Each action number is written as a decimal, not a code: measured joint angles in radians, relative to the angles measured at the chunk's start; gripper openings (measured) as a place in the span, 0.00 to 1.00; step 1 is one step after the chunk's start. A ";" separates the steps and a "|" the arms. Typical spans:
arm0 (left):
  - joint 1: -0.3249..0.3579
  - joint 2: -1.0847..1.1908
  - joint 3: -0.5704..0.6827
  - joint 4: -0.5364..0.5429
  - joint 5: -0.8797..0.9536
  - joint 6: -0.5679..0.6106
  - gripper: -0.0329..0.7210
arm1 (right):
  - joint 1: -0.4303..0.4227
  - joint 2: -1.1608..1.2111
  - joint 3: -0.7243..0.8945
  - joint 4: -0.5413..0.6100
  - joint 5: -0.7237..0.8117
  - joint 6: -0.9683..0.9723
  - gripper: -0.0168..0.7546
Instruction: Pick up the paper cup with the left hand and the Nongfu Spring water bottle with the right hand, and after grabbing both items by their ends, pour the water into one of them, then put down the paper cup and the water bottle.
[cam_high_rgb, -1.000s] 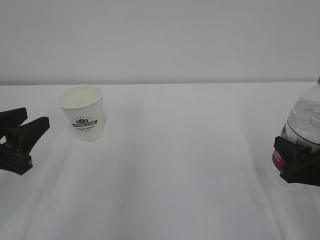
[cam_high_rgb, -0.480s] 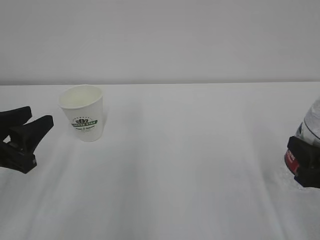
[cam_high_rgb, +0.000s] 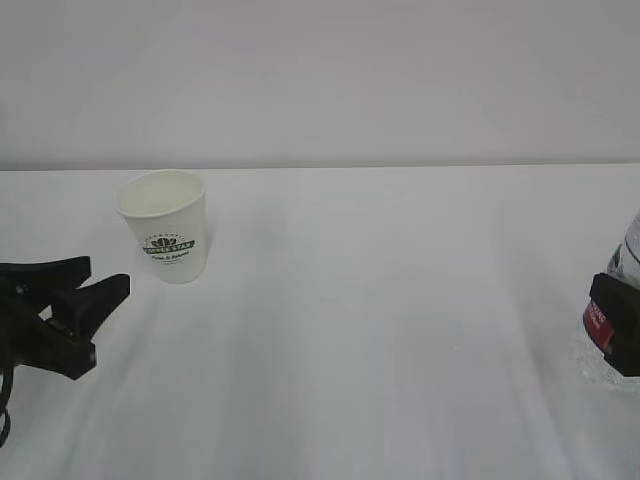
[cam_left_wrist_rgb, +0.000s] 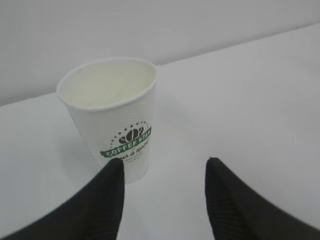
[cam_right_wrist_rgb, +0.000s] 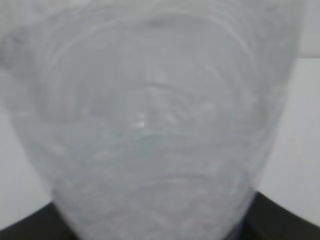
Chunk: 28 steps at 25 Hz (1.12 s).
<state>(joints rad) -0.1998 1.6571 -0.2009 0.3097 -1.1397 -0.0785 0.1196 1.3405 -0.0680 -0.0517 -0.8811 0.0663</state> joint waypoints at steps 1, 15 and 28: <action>0.000 0.015 0.000 0.000 0.000 0.000 0.55 | 0.000 -0.001 0.000 0.000 0.000 0.000 0.54; 0.000 0.203 -0.119 -0.002 -0.001 0.000 0.76 | 0.000 -0.004 0.000 0.000 0.010 -0.002 0.54; 0.000 0.322 -0.236 -0.084 -0.002 -0.004 0.95 | 0.000 -0.004 0.000 0.000 0.012 -0.014 0.54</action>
<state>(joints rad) -0.1998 1.9795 -0.4367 0.2259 -1.1421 -0.0829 0.1196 1.3367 -0.0680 -0.0517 -0.8694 0.0521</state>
